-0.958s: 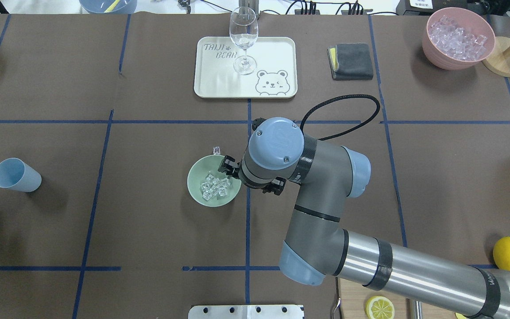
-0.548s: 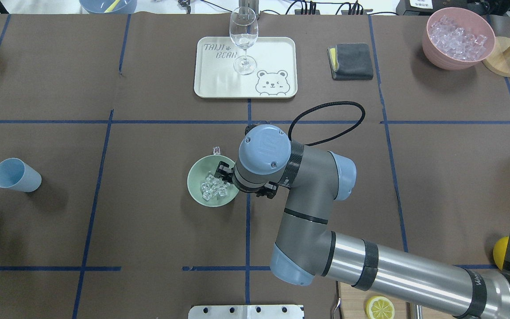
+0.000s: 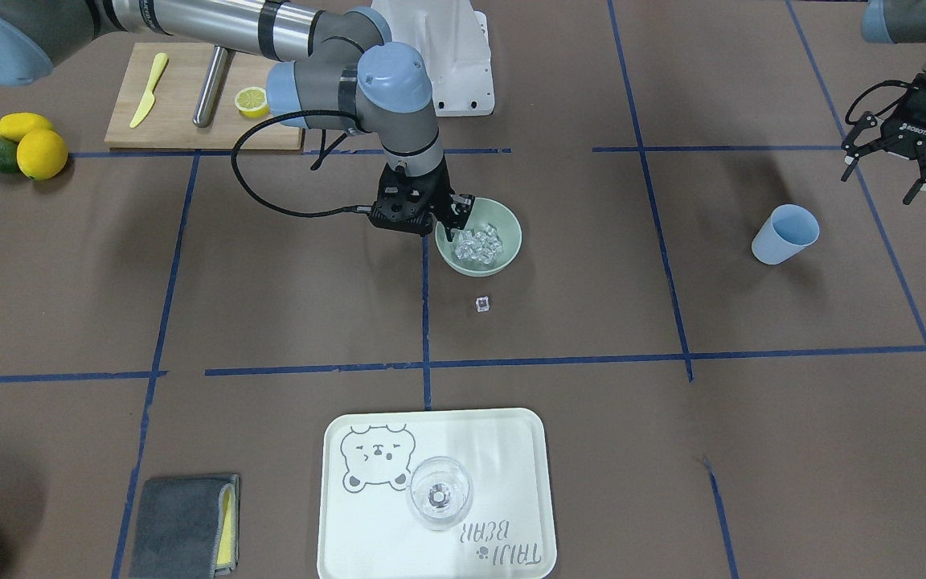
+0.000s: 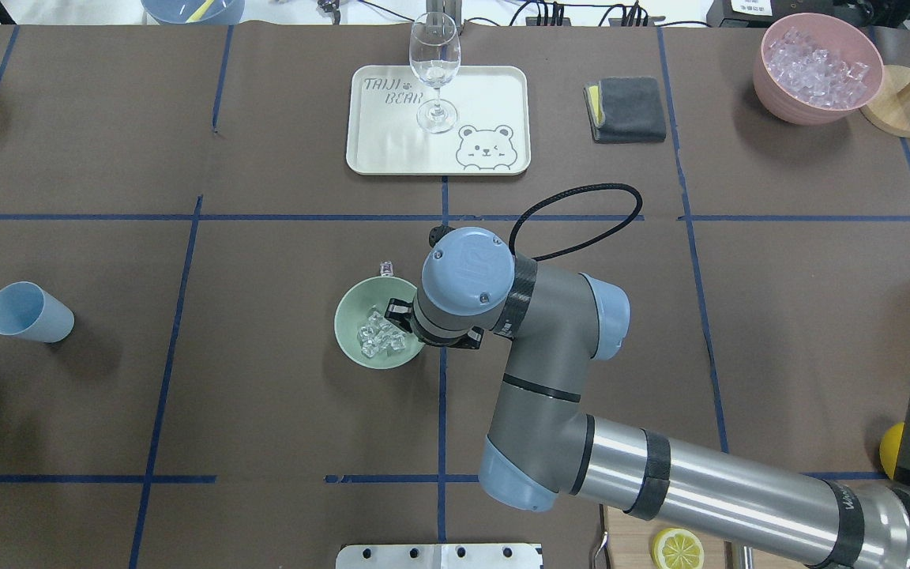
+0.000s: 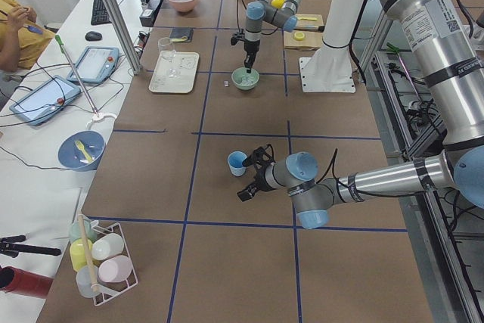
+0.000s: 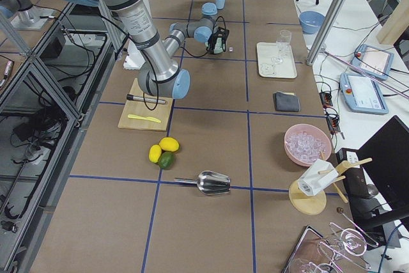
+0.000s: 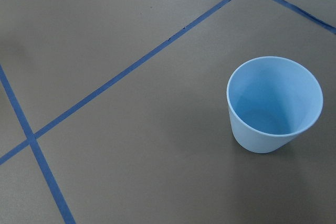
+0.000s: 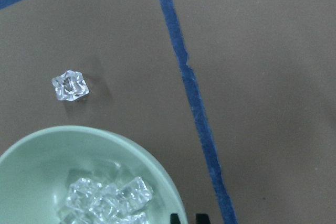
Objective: Pour ice into bowl
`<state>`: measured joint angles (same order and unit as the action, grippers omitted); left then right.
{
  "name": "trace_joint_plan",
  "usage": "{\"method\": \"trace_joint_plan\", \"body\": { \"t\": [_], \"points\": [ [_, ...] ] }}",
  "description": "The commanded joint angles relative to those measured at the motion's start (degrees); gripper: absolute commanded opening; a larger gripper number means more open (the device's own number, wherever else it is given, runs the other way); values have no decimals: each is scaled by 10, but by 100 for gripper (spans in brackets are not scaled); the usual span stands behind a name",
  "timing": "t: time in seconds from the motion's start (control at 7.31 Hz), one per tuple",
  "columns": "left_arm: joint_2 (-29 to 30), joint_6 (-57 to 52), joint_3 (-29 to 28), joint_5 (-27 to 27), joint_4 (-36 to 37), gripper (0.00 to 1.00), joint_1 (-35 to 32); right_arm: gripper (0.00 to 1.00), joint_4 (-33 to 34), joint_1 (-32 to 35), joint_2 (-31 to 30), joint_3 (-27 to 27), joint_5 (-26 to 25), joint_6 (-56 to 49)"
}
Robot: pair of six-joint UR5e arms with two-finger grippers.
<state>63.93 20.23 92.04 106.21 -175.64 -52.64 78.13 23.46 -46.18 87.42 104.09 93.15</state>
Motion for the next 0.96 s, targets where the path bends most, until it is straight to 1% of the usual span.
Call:
{"method": "trace_joint_plan", "body": {
  "t": [0.0, 0.14, 0.27, 0.41, 0.55, 0.82],
  "points": [
    [-4, 0, -19, -6, -6, 100, -3, 0, 4, 14, -65, 109, 11, -1],
    [0, 3, -20, -6, -5, 100, -5, 0, 4, 34, -117, 170, 29, -2],
    [1, 4, -19, -6, -4, 100, -17, 0, 0, 55, -169, 211, 46, -13],
    [1, 3, -18, -5, -4, 100, -18, 0, -3, 68, -222, 238, 53, -42],
    [2, 6, -19, -5, -3, 100, -18, 0, -3, 97, -286, 259, 68, -106],
    [4, 6, -15, -4, -1, 100, -18, 0, -3, 200, -388, 257, 135, -273]
  ]
}}
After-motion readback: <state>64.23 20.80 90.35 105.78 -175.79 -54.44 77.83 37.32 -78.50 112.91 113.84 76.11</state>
